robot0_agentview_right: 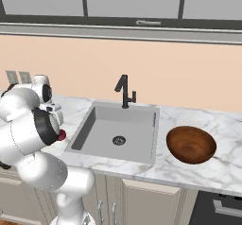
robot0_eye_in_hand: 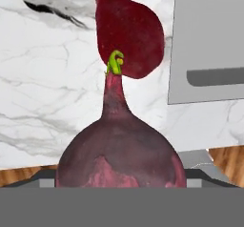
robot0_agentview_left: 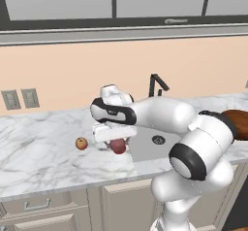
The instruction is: There is a mixed pile of frozen fruits and vegetables on the counter. Locate all the frozen vegetables and place the items in a bowl on the counter. Take all the frozen fruits and defrost them in a running sink.
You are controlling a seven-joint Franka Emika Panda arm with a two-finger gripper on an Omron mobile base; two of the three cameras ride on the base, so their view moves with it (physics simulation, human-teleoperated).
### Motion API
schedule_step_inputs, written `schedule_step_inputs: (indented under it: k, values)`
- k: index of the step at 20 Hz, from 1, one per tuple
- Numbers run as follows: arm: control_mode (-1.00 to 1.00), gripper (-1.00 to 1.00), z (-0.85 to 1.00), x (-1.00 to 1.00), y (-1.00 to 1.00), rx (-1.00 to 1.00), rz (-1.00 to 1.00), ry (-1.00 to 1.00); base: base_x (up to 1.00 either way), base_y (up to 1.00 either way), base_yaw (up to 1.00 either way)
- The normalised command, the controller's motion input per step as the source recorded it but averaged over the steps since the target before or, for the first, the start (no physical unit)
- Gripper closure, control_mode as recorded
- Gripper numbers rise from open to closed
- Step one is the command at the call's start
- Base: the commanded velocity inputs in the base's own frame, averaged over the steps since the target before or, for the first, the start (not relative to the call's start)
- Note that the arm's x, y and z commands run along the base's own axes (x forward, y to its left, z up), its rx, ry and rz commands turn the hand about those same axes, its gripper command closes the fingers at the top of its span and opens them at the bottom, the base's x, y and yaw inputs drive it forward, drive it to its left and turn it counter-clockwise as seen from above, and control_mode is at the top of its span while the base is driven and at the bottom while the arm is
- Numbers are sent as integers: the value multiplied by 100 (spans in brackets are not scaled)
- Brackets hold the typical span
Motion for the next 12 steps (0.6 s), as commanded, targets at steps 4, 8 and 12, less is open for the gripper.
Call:
schedule_step_inputs:
  k: [4, 8, 12]
  values:
    - [-100, 100, -1, 17, -30, 0, 3, -1, 0, 0, 0]
    - [-100, 100, 0, 11, -18, 0, 2, 0, 0, 0, 0]
    - [-100, 100, -4, 18, -35, 0, 1, 0, 0, 0, 0]
